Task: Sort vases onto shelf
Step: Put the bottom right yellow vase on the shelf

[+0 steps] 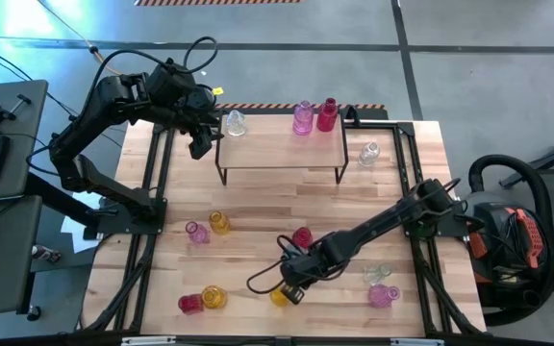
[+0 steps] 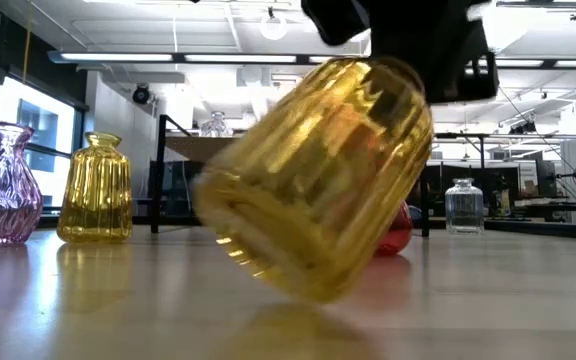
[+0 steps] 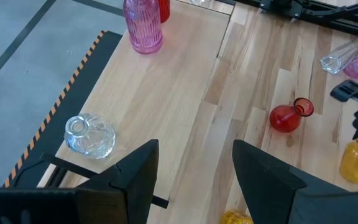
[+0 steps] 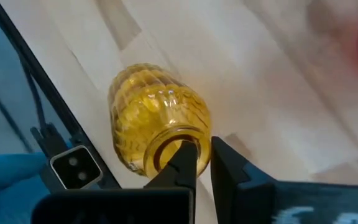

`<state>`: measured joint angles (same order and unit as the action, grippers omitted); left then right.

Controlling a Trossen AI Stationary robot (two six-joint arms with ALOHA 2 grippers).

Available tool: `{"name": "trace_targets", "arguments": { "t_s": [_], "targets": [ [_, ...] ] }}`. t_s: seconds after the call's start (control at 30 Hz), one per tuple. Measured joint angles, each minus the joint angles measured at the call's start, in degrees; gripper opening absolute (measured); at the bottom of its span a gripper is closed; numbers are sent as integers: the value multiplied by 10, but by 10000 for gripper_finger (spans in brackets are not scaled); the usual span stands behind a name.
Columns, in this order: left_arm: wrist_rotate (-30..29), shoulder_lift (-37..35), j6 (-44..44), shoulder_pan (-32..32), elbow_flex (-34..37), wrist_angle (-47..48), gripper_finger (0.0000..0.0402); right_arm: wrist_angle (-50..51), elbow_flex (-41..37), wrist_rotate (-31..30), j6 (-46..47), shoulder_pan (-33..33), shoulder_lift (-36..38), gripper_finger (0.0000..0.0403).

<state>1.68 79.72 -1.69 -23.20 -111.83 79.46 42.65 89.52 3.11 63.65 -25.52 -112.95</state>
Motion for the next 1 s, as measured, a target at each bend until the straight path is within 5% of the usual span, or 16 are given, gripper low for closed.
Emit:
{"name": "trace_targets", "arguments": {
  "t_s": [0.53, 1.0],
  "targets": [
    [0, 0, 0, 0, 0, 0, 197, 135, 110, -9, -108, 44, 0, 0],
    [0, 0, 0, 0, 0, 0, 197, 308, 259, -16, -351, 159, 1, 0]
  ]
}}
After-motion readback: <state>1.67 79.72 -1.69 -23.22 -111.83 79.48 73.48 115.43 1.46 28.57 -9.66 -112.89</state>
